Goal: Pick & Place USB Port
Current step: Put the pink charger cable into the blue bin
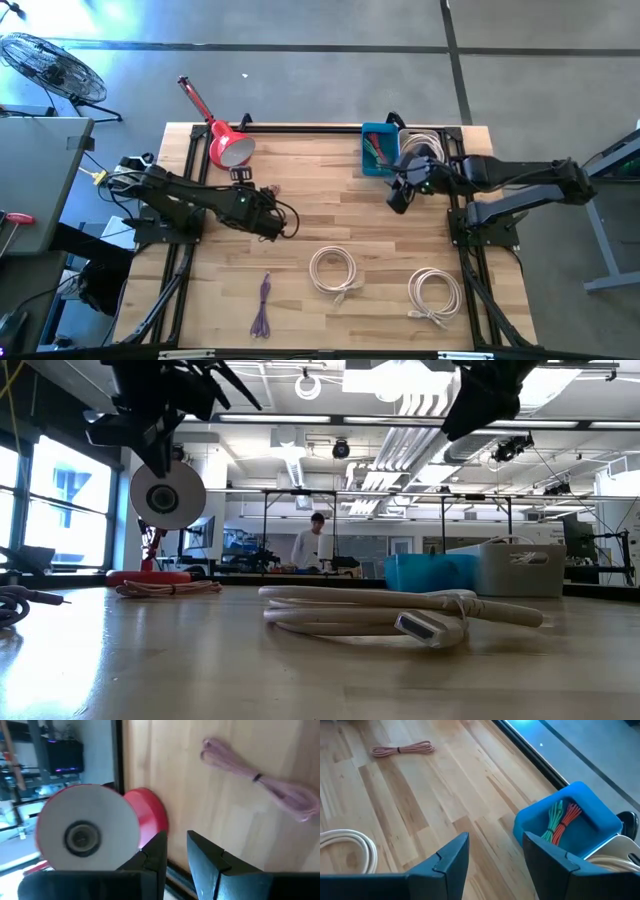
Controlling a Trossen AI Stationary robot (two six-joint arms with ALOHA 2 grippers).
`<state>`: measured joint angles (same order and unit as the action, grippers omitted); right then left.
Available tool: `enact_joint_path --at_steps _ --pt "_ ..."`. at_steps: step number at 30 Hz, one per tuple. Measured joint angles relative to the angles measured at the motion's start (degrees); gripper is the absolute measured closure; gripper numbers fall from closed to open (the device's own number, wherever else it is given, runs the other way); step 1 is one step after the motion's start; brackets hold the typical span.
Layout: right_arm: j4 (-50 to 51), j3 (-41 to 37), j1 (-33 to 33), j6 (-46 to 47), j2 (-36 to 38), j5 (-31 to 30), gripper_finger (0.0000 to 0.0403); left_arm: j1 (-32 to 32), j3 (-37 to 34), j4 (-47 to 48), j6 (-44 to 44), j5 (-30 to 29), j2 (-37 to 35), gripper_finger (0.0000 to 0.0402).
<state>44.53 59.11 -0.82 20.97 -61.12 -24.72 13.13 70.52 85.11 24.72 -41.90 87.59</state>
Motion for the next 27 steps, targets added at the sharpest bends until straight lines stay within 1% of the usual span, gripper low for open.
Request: enact_joint_path --at_steps 2,6,12,19,21,24,27 --pt "0.0 0.0 0.8 0.0 0.0 -0.8 0.0226 0.0 0.0 -0.4 0.0 1.4 0.0 0.0332" --pt "0.0 0.0 2.2 0.0 0.0 -2.9 0.0226 0.0 0.0 -0.8 -0.1 2.1 0.0 0.0332" --pt "0.1 0.0 3.8 1.5 0.0 -4.3 0.0226 0.0 0.0 -1.5 -0.6 7.6 0.0 0.0332" --pt "0.2 0.0 5.5 2.1 0.0 -5.3 0.0226 0.0 0.0 -3.3 -2.0 7.7 0.0 0.0332" --pt "0.2 0.0 5.9 2.1 0.0 -5.4 0.0226 0.4 0.0 -5.2 -3.2 7.3 0.0 0.0332" --pt "0.2 0.0 6.6 2.2 -0.1 -5.5 0.0226 1.0 0.0 -10.8 -7.2 7.5 0.0 0.0332" --pt "0.2 0.0 7.4 2.1 -0.1 -7.3 0.0226 1.6 0.0 -15.3 -10.0 8.5 0.0 0.0332"
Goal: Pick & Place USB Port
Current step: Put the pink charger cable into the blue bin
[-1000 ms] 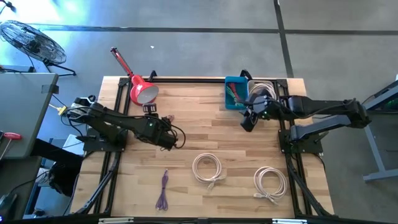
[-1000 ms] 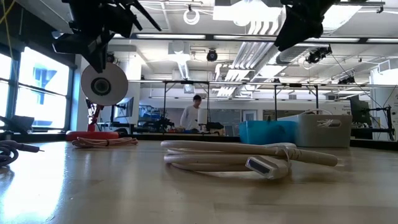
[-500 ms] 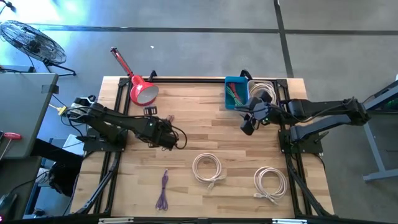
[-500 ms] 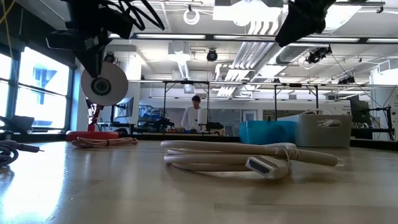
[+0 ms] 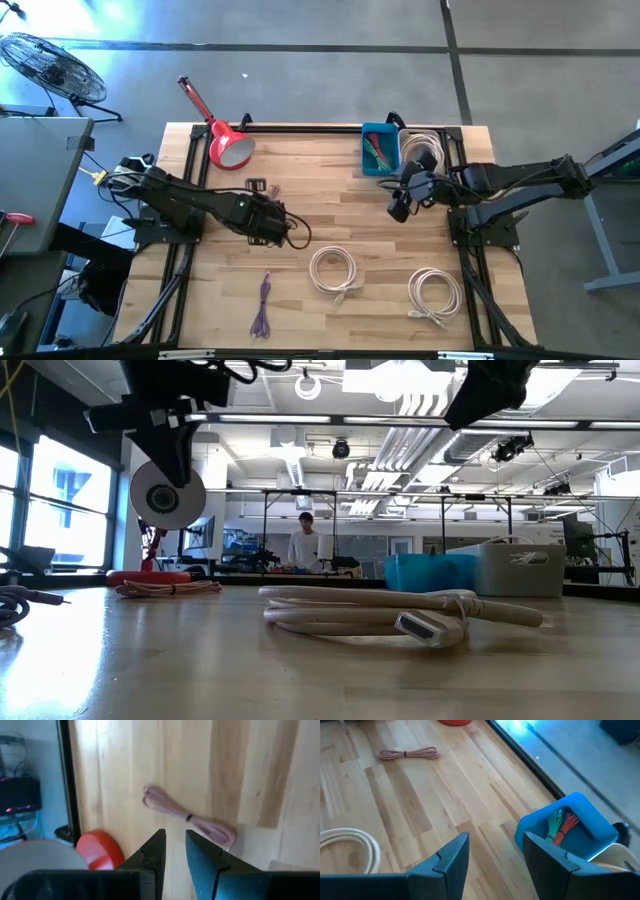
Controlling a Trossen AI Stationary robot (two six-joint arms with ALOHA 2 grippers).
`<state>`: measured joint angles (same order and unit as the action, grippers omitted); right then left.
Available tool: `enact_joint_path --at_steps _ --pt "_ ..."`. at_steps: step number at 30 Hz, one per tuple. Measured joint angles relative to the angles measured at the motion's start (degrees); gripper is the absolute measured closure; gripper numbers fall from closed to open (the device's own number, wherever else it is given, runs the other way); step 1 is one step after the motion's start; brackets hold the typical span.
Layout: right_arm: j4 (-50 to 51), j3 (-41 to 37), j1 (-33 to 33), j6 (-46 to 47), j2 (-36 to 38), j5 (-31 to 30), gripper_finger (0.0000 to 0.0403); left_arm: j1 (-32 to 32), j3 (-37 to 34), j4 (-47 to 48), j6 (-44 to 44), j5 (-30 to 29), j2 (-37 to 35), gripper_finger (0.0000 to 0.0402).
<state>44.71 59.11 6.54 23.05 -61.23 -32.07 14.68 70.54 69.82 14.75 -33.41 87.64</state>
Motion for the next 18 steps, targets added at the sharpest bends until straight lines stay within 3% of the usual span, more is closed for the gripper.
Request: enact_joint_path --at_steps 5,12,18 --pt "-0.1 0.0 0.0 -0.3 0.0 -1.6 0.0226 0.0 0.0 -5.1 -1.1 1.8 0.0 0.0332" --pt "-0.8 0.0 0.1 0.5 0.0 4.4 0.0226 0.0 0.0 -13.0 -1.0 1.6 0.0 0.0332" --pt "-1.0 0.0 0.0 0.5 0.0 5.6 0.0226 0.0 0.0 -18.1 -1.1 1.8 0.0 0.0332"
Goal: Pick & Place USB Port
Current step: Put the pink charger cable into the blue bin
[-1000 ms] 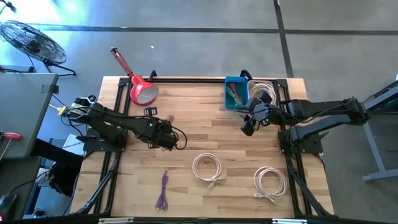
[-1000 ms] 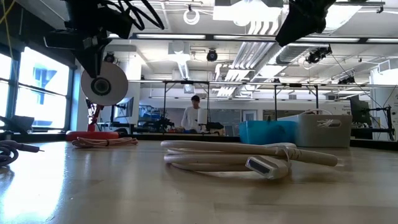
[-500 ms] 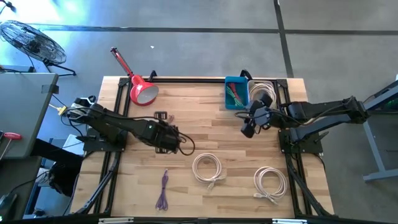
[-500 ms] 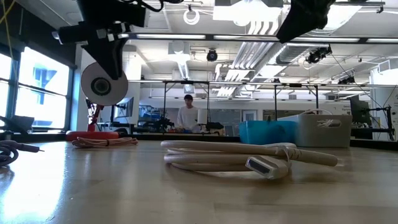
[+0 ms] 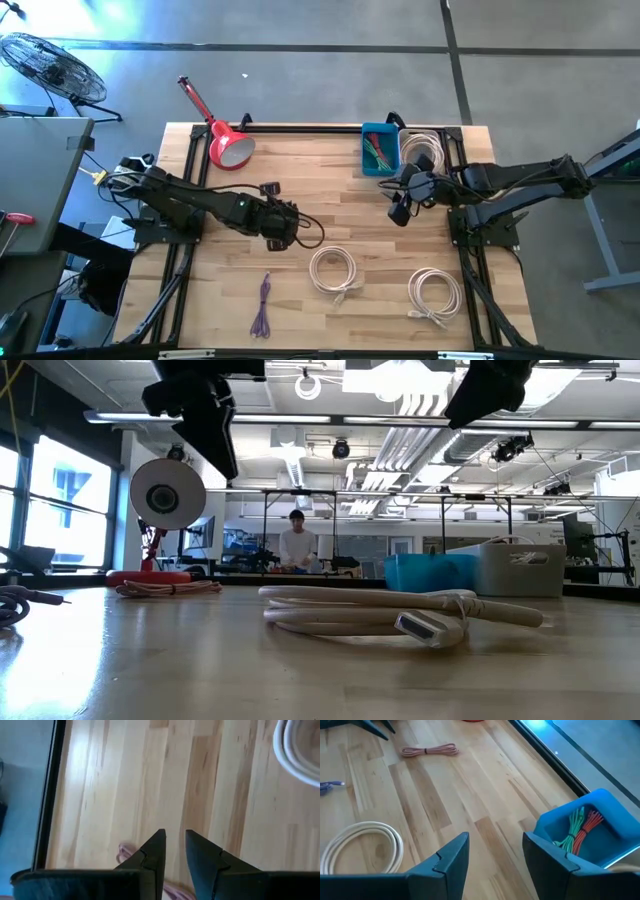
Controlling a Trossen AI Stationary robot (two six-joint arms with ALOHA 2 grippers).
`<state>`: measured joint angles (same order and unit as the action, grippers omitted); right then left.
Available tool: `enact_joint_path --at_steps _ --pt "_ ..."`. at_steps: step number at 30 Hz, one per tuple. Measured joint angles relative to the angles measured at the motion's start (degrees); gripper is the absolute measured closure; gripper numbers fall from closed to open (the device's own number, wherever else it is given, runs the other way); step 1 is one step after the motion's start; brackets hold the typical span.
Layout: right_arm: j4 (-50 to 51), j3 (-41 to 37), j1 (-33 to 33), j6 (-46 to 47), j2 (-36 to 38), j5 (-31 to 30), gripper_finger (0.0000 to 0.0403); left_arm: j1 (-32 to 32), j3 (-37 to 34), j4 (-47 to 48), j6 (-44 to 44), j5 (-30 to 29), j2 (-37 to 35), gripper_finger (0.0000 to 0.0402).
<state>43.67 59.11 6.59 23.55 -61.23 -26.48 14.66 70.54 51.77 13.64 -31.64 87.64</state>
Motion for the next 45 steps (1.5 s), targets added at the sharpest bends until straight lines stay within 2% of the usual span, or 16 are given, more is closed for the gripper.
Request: enact_joint_path --at_steps 23,31,35,39,45 --pt "0.2 0.0 0.0 1.5 0.0 0.3 0.0226 0.0 0.0 -6.2 -16.7 -5.7 0.0 0.0332" --pt "0.3 0.0 0.0 1.5 0.0 0.1 0.0226 0.0 0.0 -7.3 -17.6 1.5 0.0 0.0332" --pt "0.5 0.0 0.0 1.5 0.0 0.1 0.0226 0.0 0.0 -7.6 -25.8 6.6 0.0 0.0332" --pt "0.7 0.0 0.0 1.5 0.0 -0.2 0.0226 0.0 0.0 -6.6 -36.9 17.8 0.0 0.0332" --pt "0.7 0.0 0.0 1.5 0.0 -0.2 0.0226 0.0 0.0 -5.1 -40.5 18.6 0.0 0.0332"
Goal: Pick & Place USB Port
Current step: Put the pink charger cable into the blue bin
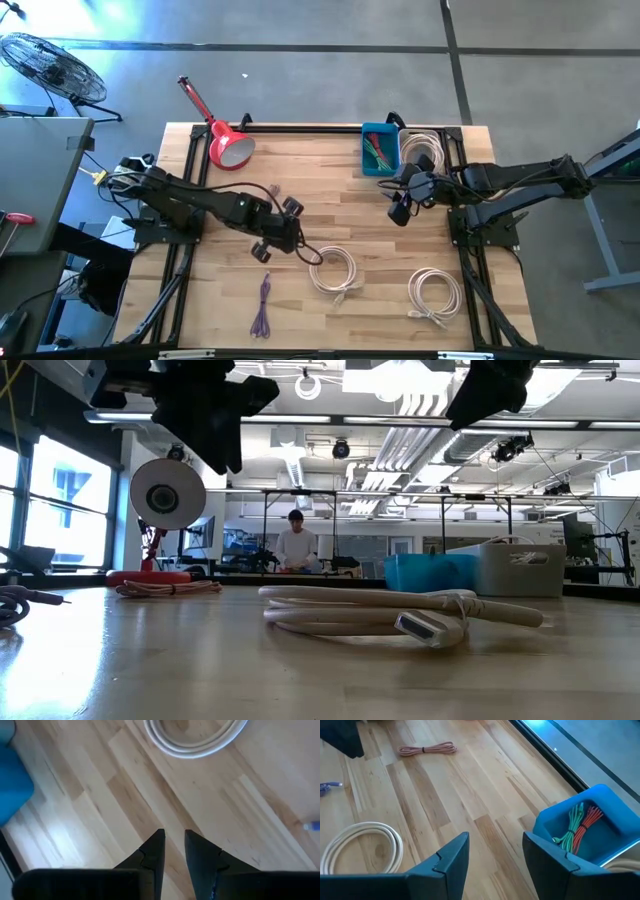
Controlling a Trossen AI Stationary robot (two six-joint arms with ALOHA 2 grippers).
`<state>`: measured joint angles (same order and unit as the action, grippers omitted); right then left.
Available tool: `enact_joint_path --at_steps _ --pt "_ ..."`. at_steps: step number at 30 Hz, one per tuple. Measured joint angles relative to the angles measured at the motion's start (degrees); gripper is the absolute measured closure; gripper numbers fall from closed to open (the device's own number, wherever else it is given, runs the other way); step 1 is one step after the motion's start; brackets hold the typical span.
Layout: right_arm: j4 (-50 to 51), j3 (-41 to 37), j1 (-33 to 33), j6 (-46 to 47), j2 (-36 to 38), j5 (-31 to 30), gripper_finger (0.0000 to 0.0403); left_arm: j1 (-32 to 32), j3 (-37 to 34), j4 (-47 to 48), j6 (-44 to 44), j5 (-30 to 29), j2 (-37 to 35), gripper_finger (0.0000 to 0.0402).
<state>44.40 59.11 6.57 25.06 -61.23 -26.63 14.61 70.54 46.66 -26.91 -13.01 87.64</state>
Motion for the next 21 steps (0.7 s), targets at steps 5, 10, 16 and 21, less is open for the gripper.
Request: enact_joint_path --at_steps 5,10,16,21 --pt "0.3 0.0 0.0 0.0 0.0 0.0 0.0226 0.0 0.0 -0.2 0.1 0.0 0.0 0.0332" --pt "0.4 0.0 0.0 0.0 0.0 -0.1 0.0226 0.0 0.0 -0.6 0.1 -1.6 0.0 0.0332" --pt "0.4 0.0 0.0 0.0 0.0 0.0 0.0226 0.0 0.0 -0.7 0.1 -1.7 0.0 0.0332" --pt "0.4 0.0 0.0 0.0 0.0 -0.2 0.0226 0.0 0.0 -1.8 0.2 -0.5 0.0 0.0332"
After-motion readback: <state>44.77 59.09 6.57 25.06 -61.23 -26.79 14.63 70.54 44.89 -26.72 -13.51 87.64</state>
